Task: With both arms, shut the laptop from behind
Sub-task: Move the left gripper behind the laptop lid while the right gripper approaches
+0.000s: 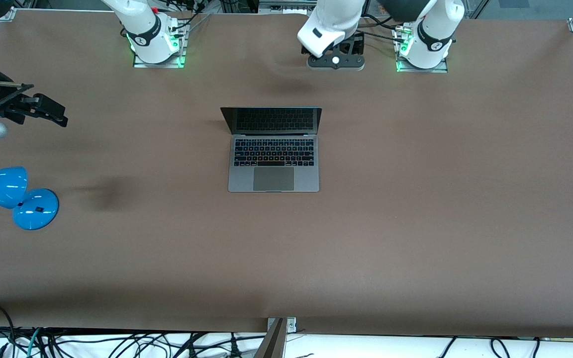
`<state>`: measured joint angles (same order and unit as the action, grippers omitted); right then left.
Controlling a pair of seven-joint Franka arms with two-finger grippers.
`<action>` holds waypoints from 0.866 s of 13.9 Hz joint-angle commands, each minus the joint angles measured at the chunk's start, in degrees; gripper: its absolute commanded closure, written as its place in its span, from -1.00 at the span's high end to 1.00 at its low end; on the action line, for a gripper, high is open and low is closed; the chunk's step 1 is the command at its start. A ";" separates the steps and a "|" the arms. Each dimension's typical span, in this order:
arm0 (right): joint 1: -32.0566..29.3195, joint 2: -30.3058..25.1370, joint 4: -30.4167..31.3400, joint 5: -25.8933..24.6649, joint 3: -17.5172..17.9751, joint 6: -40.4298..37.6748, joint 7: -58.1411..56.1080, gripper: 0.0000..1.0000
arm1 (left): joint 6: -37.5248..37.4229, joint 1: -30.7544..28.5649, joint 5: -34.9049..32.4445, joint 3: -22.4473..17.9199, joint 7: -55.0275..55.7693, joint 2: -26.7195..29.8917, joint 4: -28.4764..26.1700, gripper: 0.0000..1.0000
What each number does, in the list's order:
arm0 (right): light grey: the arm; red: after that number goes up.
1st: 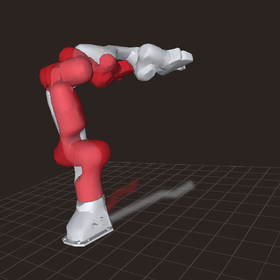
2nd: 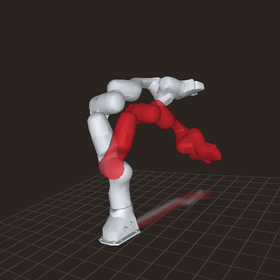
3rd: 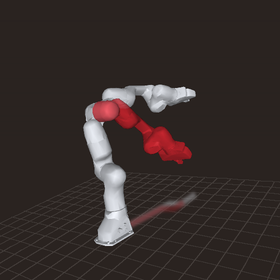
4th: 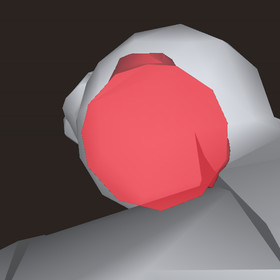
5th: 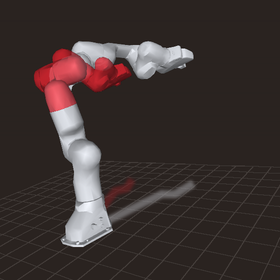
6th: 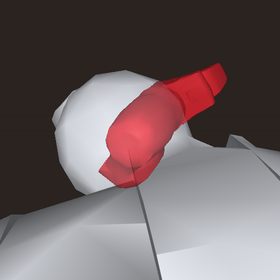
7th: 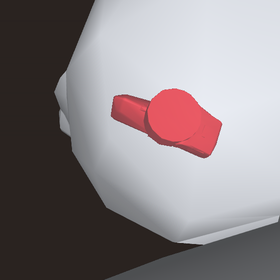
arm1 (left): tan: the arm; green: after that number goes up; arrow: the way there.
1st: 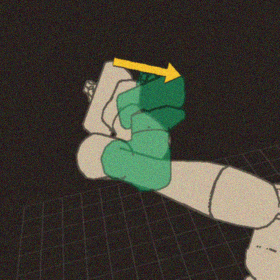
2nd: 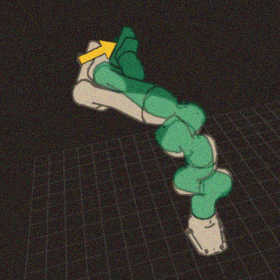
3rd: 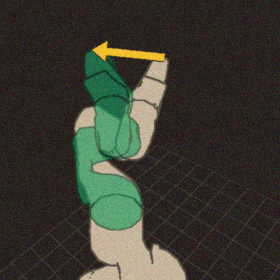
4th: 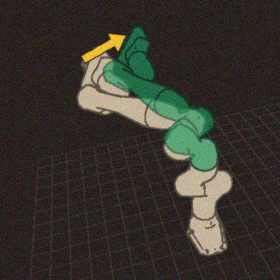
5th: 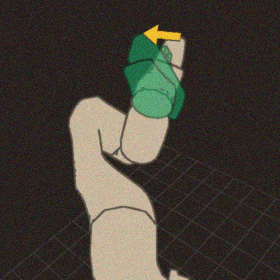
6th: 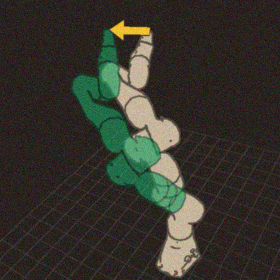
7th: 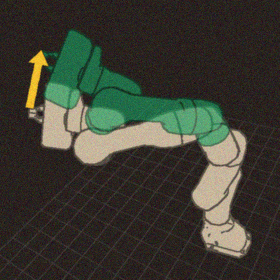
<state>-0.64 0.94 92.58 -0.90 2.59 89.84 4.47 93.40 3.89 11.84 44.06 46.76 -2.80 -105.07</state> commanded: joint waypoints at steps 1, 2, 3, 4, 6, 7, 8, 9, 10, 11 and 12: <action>1.16 -0.24 0.49 0.55 0.48 -1.85 -0.95 1.00 | 1.69 1.82 1.52 0.15 1.84 -5.18 1.01 1.00; 2.30 0.02 0.49 0.46 0.48 -3.17 -0.95 1.00 | 2.83 2.17 1.52 0.32 2.19 -6.51 1.01 1.00; 4.05 0.81 0.32 0.20 0.48 -5.09 -1.04 1.00 | 3.97 2.87 1.52 0.33 2.98 -8.00 0.83 1.00; 5.63 1.51 0.32 0.11 0.48 -7.55 -0.95 1.00 | 4.85 3.23 1.52 0.33 4.55 -9.49 0.83 0.99; 7.75 2.66 0.49 0.63 0.48 -13.44 0.10 1.00 | 6.70 3.93 1.52 0.33 9.29 -12.39 1.09 0.98; 9.24 2.75 0.84 0.63 0.48 -14.42 0.10 1.00 | 7.75 4.20 1.52 0.33 10.96 -13.71 1.18 0.90; 10.56 2.92 1.19 0.72 0.48 -14.86 0.10 1.00 | 8.89 4.37 1.43 0.33 11.24 -15.03 1.18 0.68; 12.05 3.01 1.98 0.72 0.48 -15.13 0.19 1.00 | 9.43 5.24 1.08 0.33 11.33 -15.91 1.27 0.37; 13.28 2.75 3.55 0.81 0.48 -15.13 0.63 1.00 | 9.95 5.78 0.39 0.24 11.51 -16.44 1.18 -0.22; 13.90 2.23 5.57 0.98 0.92 -14.78 1.59 1.00 | 10.48 5.87 -0.32 0.24 11.51 -16.62 1.18 -0.71; 13.91 1.35 7.16 0.99 3.18 -14.08 3.60 1.00 | 10.57 5.96 -0.32 0.33 11.51 -16.71 1.18 -1.00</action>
<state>12.71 4.78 95.77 -0.66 3.77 75.15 5.34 103.71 9.13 12.29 44.23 57.06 -18.80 -105.05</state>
